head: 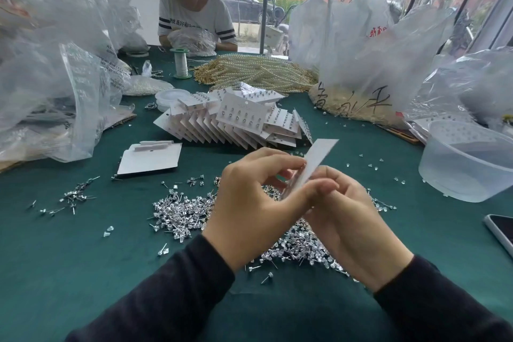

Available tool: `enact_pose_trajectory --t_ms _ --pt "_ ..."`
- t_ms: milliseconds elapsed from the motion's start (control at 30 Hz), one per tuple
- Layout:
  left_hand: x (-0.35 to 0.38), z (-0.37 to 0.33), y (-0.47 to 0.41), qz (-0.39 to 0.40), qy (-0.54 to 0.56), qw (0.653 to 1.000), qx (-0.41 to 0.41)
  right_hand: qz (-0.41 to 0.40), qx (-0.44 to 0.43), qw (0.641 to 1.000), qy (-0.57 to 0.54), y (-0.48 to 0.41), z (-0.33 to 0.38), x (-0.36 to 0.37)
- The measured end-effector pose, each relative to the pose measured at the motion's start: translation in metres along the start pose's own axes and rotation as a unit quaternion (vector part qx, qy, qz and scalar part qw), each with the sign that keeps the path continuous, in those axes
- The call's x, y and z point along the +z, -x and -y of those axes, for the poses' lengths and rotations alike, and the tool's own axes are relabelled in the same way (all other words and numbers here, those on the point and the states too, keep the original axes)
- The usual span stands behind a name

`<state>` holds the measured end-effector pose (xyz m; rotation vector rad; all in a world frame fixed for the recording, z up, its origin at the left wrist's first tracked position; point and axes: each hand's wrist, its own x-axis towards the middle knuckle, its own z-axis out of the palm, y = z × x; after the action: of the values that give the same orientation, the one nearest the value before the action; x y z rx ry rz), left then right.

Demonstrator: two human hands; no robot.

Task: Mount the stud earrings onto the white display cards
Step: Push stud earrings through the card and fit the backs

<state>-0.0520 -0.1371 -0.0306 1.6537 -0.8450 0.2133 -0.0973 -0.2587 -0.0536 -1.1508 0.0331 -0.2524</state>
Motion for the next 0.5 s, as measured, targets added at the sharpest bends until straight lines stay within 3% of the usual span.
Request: enact_pose_trajectory --t_ms 133,267,333,433,500 --pt "0.002 0.004 0.000 -0.003 0.014 0.999 -0.040 -0.048 -0.095 0.975 0.197 0.002 -0.001 -0.001" --pt "0.000 0.013 -0.003 -0.027 0.038 0.995 -0.093 -0.067 -0.207 0.885 0.411 0.002 -0.003 0.000" --pt "0.000 0.015 -0.004 -0.027 0.069 0.989 -0.131 -0.062 -0.229 0.858 0.455 0.003 -0.004 0.002" --pt "0.001 0.018 -0.004 -0.038 0.127 0.968 -0.214 -0.038 -0.241 0.851 0.465 0.002 0.005 0.000" --pt "-0.001 0.019 -0.006 -0.052 0.170 0.947 -0.267 -0.074 -0.241 0.836 0.487 -0.001 0.019 -0.011"
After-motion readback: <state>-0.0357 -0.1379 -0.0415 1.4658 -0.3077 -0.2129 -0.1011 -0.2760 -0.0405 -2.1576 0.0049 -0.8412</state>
